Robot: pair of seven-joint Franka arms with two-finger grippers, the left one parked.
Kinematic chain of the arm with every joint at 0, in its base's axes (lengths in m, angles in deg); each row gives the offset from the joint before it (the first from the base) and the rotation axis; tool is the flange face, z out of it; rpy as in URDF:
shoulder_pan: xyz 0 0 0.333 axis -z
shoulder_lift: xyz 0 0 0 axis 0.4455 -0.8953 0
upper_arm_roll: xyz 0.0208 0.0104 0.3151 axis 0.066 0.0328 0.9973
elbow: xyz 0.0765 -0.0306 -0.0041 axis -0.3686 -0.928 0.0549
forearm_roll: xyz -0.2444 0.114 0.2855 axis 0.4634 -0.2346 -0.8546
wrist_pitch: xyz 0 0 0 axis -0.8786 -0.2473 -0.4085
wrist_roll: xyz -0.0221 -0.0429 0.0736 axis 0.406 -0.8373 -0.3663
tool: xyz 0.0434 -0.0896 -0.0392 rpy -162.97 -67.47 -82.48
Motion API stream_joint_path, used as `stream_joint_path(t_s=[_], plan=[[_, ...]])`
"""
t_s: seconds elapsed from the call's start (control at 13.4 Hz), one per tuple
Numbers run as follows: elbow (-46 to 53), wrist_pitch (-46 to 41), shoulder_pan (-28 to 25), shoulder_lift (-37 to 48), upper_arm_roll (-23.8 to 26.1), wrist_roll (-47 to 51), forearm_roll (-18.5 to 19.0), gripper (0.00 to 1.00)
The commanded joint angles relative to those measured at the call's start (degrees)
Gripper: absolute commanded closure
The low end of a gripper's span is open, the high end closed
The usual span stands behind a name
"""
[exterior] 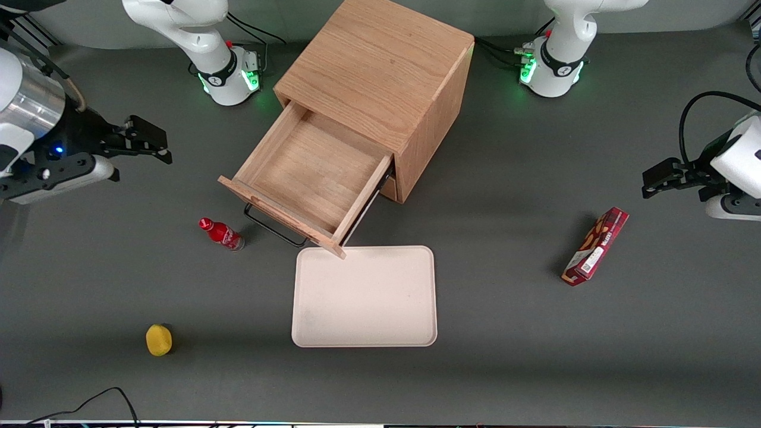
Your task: Open upper drawer
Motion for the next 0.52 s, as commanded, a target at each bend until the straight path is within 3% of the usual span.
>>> stream_joint_path(t_s=[0.0, 0.3, 0.45], plan=[[-14.8, 1.8, 0.0, 10.5, -3.0, 3.5, 0.1, 0.0], [-31.8, 13.6, -0.1, 19.1, -8.6, 2.7, 0.3, 0.0], [-33.0, 14.7, -0.2, 19.5, -8.8, 3.4, 1.1, 0.0]])
